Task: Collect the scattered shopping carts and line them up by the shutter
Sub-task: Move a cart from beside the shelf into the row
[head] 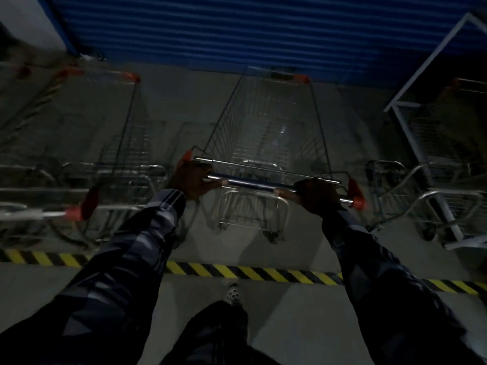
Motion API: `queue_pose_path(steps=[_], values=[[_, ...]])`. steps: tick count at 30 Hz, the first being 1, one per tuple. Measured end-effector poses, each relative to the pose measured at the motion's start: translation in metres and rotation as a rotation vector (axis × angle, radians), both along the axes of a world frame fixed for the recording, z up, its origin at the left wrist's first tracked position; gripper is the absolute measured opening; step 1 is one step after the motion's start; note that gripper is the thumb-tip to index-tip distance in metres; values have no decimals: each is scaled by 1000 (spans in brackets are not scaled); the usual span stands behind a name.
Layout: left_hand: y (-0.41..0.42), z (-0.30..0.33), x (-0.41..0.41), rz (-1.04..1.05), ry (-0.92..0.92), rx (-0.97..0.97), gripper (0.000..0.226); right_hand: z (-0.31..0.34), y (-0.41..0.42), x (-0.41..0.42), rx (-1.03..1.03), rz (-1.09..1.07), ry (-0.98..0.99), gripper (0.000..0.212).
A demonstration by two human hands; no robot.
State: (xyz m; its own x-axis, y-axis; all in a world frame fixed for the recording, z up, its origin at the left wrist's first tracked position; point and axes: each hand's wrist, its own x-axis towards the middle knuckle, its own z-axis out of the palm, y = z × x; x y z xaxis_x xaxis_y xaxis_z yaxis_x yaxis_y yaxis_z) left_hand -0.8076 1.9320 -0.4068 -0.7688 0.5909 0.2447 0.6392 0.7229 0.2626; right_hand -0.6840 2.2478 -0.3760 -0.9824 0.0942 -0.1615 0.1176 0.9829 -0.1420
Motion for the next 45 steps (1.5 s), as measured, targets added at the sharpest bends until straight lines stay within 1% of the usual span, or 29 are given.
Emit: queue_pose_path(steps=[3,6,8,10,13,15,17,19,22,23,26,27,29,31,32,34,36,37,39,40,42,45], values=[[-39,3,34,15,-23,-63,76,-3,-29,16,20,43,5,83],[-76,7,63,24,-7,-81,86,-6,-60,34,35,61,16,83],[-100,8,79,8,23,-91,85,-9,-82,44,28,64,8,87],[-123,7,89,0,25,-30,83,-13,-102,51,-19,57,34,92],[-148,5,96,20,13,-99,82,-14,-126,62,-93,60,70,90],[-161,2,98,34,10,-42,79,-8,-141,66,-53,67,64,89],[-168,3,100,43,-13,8,82,-4,-148,68,-1,62,85,89],[-167,7,103,46,-4,-8,82,-3,-148,67,17,52,74,92],[-161,17,107,79,-87,-88,83,-3,-146,67,111,95,73,94],[-160,20,105,80,-85,-118,86,-3,-145,66,129,100,79,95],[-158,29,94,55,-90,-240,108,-2,-142,58,121,77,84,99],[-155,30,90,53,-101,-294,111,-3,-141,55,112,76,80,100],[-146,33,80,94,-137,-346,104,-3,-136,45,126,92,83,102],[-136,29,66,127,-196,-342,101,-5,-128,31,144,123,101,104],[-130,25,57,128,-195,-342,102,-4,-124,23,150,122,104,104],[-119,17,37,127,-135,-385,104,-7,-108,1,139,119,72,100],[-105,16,18,135,-119,-408,108,-14,-91,-25,-17,73,41,99],[-98,17,6,140,-115,-411,112,-17,-83,-39,-62,59,42,97],[-85,19,-19,147,-116,-421,119,-15,-75,-71,48,103,63,85],[-80,17,-33,149,-112,-417,120,-13,-70,-87,96,111,63,84],[-72,13,-62,169,-97,-395,116,-8,-63,-118,88,119,50,86],[-57,9,-101,231,-127,-432,117,-4,-49,-158,38,121,27,82]])
